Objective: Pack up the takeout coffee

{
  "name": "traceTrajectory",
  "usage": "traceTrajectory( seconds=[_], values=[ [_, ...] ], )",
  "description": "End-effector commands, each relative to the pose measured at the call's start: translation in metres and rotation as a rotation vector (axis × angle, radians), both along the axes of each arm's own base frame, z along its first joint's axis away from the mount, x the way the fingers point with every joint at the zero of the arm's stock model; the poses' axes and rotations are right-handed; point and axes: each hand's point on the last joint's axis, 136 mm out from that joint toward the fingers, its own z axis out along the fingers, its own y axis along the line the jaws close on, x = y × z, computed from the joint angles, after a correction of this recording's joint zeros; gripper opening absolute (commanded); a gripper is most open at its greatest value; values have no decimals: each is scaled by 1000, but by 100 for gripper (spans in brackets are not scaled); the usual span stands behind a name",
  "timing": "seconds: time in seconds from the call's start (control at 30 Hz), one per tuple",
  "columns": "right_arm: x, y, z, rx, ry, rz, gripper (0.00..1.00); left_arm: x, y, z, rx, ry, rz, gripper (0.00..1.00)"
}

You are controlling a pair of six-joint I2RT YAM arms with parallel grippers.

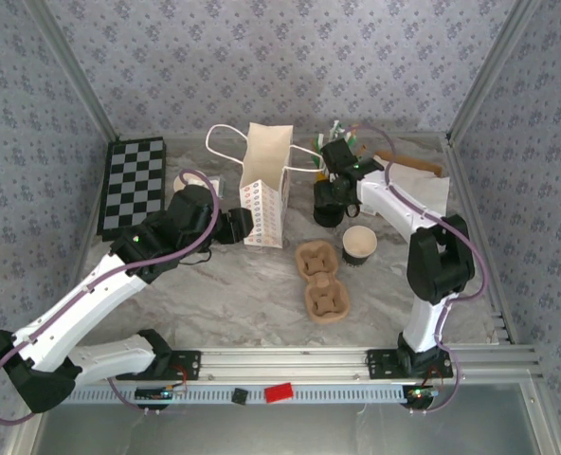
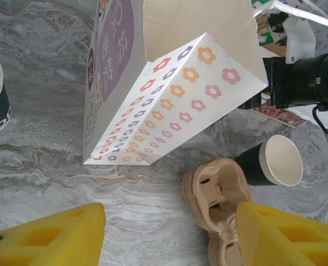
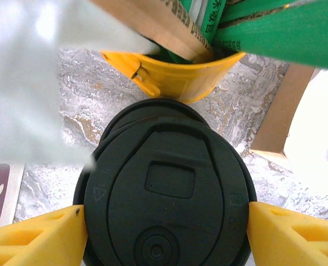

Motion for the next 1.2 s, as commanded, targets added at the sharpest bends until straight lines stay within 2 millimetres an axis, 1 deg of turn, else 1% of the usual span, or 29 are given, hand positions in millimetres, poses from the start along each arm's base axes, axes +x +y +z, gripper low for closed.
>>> traceTrajectory(
  seconds=[0.0,0.13,0.33,0.5,0.6,0.67,0.73,0.83,0.97,1.0,1.03,1.17],
  values=[
    [-17,-6,8,1,21,-6,76,-1,2,8,-35,-11,5,63],
    [-24,-6,17,4,6,6,76,-2,1,8,-41,-7,1,63],
    [-45,-14,26,19,12,4,76,-4,0,9,-53,-1,-7,63],
    [-62,-28,37,13,-10,-15,76,-7,-1,9,-64,4,-19,64],
    [-76,-34,43,22,-14,-25,76,-9,-4,9,-70,11,-34,64],
    [-85,-40,45,24,-11,-37,76,-13,-2,3,-54,37,-41,64],
    [-92,-48,51,12,-34,-54,76,-15,-3,3,-58,43,-53,64],
    [-105,-54,58,22,-46,-67,76,-19,-7,2,-62,45,-73,65],
    [-125,-59,57,15,-34,-84,76,-25,-14,-1,-46,41,-113,66],
    [-127,-61,61,14,-46,-90,76,-26,-16,-2,-41,42,-121,66],
    [-136,-65,49,-6,-18,-92,76,-27,-17,-3,-37,43,-127,66],
    [-148,-64,40,-16,3,-91,76,-31,-24,-7,-23,43,-152,67]
  ],
)
